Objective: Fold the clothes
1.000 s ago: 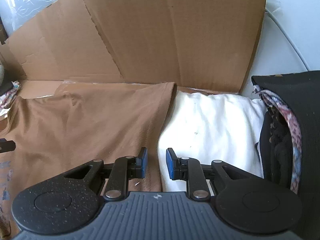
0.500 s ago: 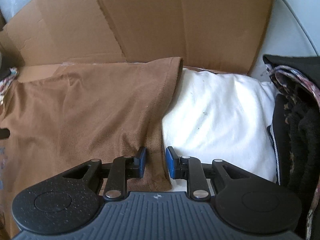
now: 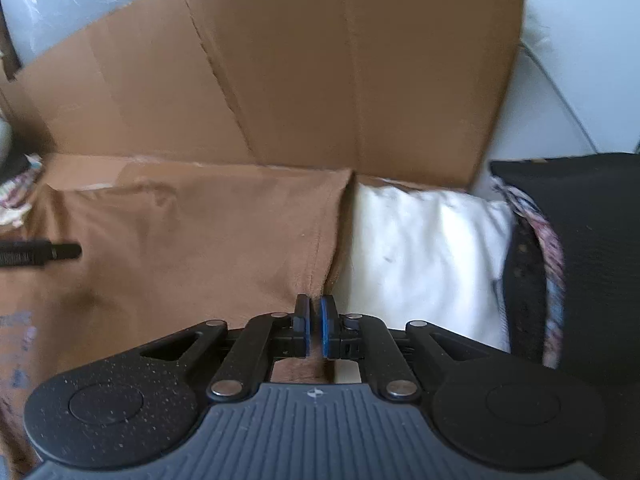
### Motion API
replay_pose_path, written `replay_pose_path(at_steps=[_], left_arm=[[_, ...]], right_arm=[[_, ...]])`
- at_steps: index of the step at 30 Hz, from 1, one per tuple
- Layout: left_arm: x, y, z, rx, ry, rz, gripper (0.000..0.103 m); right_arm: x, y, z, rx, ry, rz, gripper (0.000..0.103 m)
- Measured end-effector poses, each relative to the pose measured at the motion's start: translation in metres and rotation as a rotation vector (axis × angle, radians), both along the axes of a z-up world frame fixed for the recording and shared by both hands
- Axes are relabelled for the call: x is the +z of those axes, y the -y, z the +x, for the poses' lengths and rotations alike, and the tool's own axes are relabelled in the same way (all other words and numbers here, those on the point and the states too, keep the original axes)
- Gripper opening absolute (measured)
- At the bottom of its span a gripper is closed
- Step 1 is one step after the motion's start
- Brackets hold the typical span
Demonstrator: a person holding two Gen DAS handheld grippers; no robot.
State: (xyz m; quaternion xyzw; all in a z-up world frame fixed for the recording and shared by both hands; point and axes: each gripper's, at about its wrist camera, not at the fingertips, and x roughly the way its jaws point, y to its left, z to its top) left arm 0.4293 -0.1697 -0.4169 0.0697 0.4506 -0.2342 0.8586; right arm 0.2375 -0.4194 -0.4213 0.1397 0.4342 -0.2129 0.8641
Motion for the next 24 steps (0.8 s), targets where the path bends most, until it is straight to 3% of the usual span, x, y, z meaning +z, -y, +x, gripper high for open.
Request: replay_pose_path(at_steps=[2,6,12,17,20,24], left_arm=[[-0.002,0.01,0.005,-0.01,0.006,0.014,0.069],[-0.005,0.026,0.013,-0.029,0.022,0.036,0.069],[-0.009,0.044,0.02,-0.052,0.048,0.069,0.066],[-0.009,0.062,0.025,-0.079,0.118,0.088,0.052],[-0.011,0.073,0.032,-0.087,0.099,0.058,0.039],[-0.019,0.09,0.037,-0.117,0.058,0.053,0.037]], right_arm=[[-0.002,0.002,-0.004,-0.023,-0.018,-0.019,0.006],[-0.006,0.013,-0.015,-0.066,0.002,0.035,0.006],[-0.006,0.011,-0.019,-0.001,0.074,0.097,0.008],[-0.017,0.003,-0.017,0.06,0.084,0.13,0.008],[-0.021,-0.004,-0.016,0.099,0.081,0.13,0.008],[-0.031,-0.006,-0.015,0.121,0.054,0.143,0.008]])
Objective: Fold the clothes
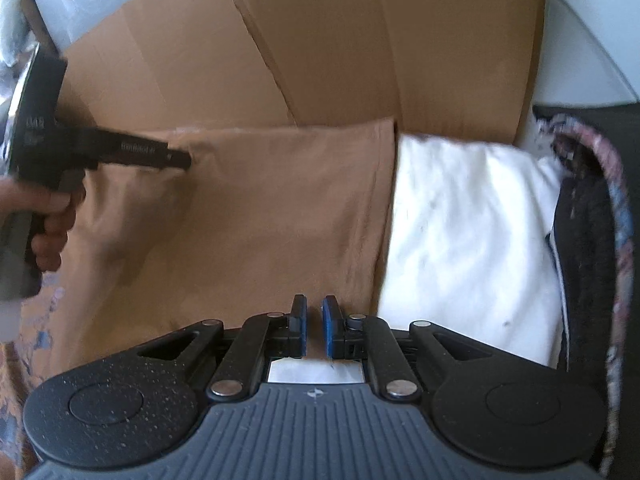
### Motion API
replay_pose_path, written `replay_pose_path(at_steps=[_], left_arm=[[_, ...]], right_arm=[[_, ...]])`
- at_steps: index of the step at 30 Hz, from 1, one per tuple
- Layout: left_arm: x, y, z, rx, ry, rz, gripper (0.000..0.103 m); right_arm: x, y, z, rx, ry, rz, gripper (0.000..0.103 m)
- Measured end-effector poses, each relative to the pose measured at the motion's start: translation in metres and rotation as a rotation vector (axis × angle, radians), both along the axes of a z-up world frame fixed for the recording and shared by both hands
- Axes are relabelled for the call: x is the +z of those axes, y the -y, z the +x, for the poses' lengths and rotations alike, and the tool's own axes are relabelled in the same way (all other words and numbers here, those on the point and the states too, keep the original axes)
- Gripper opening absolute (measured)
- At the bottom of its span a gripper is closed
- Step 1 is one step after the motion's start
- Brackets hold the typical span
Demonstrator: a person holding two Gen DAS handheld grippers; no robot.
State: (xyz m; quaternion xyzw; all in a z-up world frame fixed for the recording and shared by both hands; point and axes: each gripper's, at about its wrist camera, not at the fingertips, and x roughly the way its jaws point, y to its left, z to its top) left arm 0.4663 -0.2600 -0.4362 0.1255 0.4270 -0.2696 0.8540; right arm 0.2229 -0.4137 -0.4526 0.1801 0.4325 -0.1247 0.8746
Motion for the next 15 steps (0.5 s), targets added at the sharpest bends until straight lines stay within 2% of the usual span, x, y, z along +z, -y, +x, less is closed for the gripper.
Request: replay_pose_path(at_steps=[3,6,13,15], left_arm=[[-0.006,0.012,0.003,0.01,0.004,0.021,0.037],[-0.01,0.017,0.012,0.045,-0.009,0.008,0.038],[-0.009,0.018,0.029,0.126,-0.055,-0.03,0.041],[-0.003,0.018,0.033,0.106,-0.066,-0.018,0.041]], right_arm=[[-0.005,0.0,-0.003,0.006,-0.007,-0.002,0.012],[-0.006,-0.002,-0.005,0.037,-0.008,-0.019,0.012],[-0.003,0.0,-0.014,0.034,-0.006,-0.013,0.012],[-0.001,-0.001,-0.016,0.031,-0.011,-0.019,0.012]])
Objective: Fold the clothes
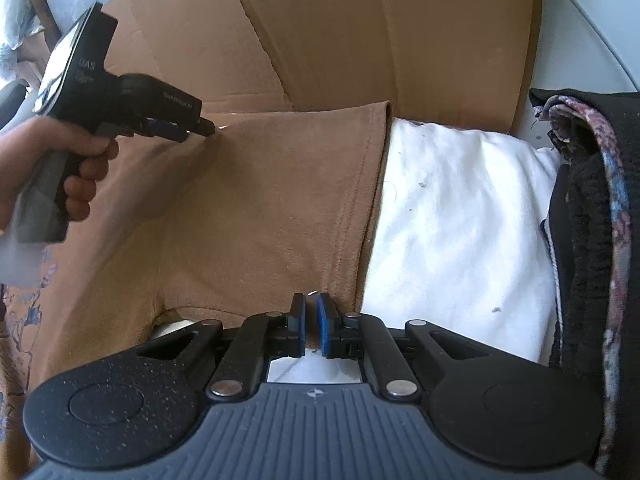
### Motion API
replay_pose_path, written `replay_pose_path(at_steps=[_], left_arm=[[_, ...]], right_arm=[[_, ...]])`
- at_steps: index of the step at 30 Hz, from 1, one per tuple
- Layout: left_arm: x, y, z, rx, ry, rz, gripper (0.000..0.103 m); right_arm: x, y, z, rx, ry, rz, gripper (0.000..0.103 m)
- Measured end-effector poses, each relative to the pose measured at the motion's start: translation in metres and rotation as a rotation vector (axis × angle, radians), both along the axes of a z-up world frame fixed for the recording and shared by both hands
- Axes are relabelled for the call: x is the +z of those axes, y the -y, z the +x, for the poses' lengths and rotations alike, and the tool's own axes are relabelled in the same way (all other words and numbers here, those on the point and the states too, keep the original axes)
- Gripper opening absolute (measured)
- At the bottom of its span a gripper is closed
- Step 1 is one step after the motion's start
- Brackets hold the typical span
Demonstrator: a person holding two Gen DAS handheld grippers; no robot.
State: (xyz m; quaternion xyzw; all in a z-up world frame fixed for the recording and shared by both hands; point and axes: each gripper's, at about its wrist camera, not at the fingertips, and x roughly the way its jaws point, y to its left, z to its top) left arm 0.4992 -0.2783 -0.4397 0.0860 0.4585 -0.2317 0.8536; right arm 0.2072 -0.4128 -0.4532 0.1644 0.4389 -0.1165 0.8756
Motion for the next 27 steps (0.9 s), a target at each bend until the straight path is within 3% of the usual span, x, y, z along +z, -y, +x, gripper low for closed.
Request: replay_pose_path(at_steps=[6,9,12,21,24,27], left_arm=[[0.044,-0.031,0.023,-0.042,0.018,0.003,0.041],[0.066,-0.059,0.035,0.007,0.009,0.005,0.024],[0.081,-0.082,0.037,0.032,0.001,0.017,0.024],[0.038,-0.098,0.019,0.035,-0.073,0.083,0.024],[0.018,-0.1,0.02,0.099,-0.104,0.117,0.024],[0.007,-0.105,0.019,0.143,-0.076,0.133,0.025]], right_arm=[[0.01,0.008,-0.008,-0.034,0.008,-0.002,0.013],[0.015,0.008,-0.009,-0.035,0.032,0.009,0.013],[0.019,0.006,-0.008,-0.034,0.055,0.022,0.026],[0.017,-0.003,0.008,0.005,0.083,0.068,0.028],[0.014,-0.012,0.015,0.042,0.077,0.042,0.031],[0.007,-0.016,0.019,0.045,0.038,0.014,0.033]])
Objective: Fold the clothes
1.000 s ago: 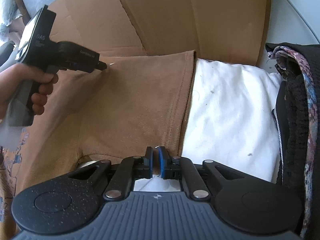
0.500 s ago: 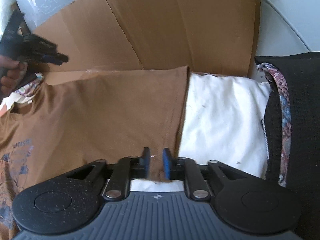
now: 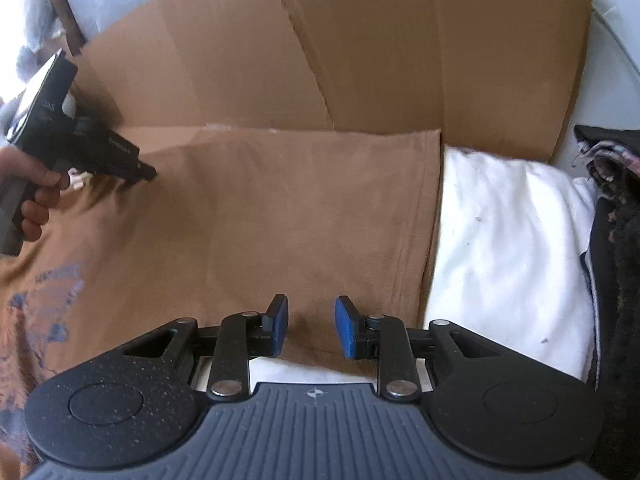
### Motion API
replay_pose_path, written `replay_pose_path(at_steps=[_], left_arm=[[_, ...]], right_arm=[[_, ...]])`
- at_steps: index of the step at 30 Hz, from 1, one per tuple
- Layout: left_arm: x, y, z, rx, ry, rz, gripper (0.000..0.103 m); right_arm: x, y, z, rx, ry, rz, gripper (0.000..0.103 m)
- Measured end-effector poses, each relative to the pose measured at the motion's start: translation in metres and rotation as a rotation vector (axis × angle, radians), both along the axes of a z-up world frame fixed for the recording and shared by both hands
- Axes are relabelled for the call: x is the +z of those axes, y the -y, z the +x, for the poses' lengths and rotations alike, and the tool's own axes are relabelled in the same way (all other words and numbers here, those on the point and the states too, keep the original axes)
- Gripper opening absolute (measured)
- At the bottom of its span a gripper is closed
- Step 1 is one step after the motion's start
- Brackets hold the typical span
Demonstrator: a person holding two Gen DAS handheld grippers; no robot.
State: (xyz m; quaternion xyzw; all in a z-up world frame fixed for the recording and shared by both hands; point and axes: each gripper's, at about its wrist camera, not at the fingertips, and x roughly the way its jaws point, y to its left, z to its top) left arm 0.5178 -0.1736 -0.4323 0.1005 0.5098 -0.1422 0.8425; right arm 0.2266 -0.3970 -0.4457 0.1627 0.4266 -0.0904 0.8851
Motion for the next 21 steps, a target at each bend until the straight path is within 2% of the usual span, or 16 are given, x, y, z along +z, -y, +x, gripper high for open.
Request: replay_pose_path(at_steps=[5,10,12,14,21], left_arm=[[0.005,-0.003,0.013,0.049,0.023,0.026,0.025],[0.024,-0.009,0.017,0.039,0.045,0.058,0.032],[0.033,-0.01,0.018,0.033,0.053,0.06,0.039],[0.041,-0.013,0.017,0.028,0.074,0.07,0.054],[0.072,-0.042,0.004,0.009,0.089,0.102,0.059]], right_arm=[[-0.006,0.004,-0.005,-0.019,-0.036,-0.018,0.033],[-0.001,0.007,-0.011,-0.046,-0.048,-0.028,0.033],[0.005,0.003,-0.013,-0.039,-0.04,-0.038,0.035],[0.01,0.0,-0.014,-0.038,-0.024,-0.028,0.039],[0.025,-0.013,-0.011,-0.032,0.033,0.019,0.04]])
